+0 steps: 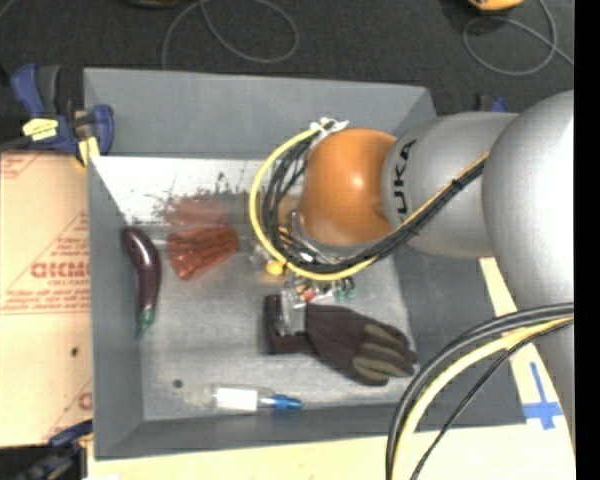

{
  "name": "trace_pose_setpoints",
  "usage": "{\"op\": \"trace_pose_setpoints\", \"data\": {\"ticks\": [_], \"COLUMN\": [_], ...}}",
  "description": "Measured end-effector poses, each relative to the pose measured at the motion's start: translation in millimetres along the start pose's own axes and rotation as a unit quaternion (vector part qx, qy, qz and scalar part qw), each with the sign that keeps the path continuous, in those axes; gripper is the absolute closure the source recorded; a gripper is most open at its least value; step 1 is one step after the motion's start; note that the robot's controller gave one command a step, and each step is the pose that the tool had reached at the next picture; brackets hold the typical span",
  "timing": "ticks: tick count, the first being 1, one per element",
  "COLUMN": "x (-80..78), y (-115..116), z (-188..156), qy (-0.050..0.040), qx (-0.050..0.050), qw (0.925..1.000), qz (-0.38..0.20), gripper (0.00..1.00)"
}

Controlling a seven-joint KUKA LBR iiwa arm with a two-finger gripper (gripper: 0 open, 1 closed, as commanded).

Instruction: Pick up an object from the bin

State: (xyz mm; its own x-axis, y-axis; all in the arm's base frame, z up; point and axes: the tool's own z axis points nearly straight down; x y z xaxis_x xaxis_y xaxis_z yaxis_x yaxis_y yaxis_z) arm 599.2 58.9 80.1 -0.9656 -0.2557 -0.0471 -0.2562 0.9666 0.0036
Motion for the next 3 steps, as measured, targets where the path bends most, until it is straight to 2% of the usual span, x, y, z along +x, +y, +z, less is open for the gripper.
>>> {"op": "trace_pose_setpoints", "data": {"ticks": [1,2,3], "x": [35.7,35.7,23.6], "y": [-44.5,-44.4,-49.4], "z": [5.4,5.4,-124.4], "qy": [-0.0021,-0.0021,-0.0044], "qx": [0.001,0.001,0.001], "qw": [0.9766,0.9767,0.9642], "qz": [-0.215,-0.214,-0.265], "gripper": [1.00,1.00,1.00]}}
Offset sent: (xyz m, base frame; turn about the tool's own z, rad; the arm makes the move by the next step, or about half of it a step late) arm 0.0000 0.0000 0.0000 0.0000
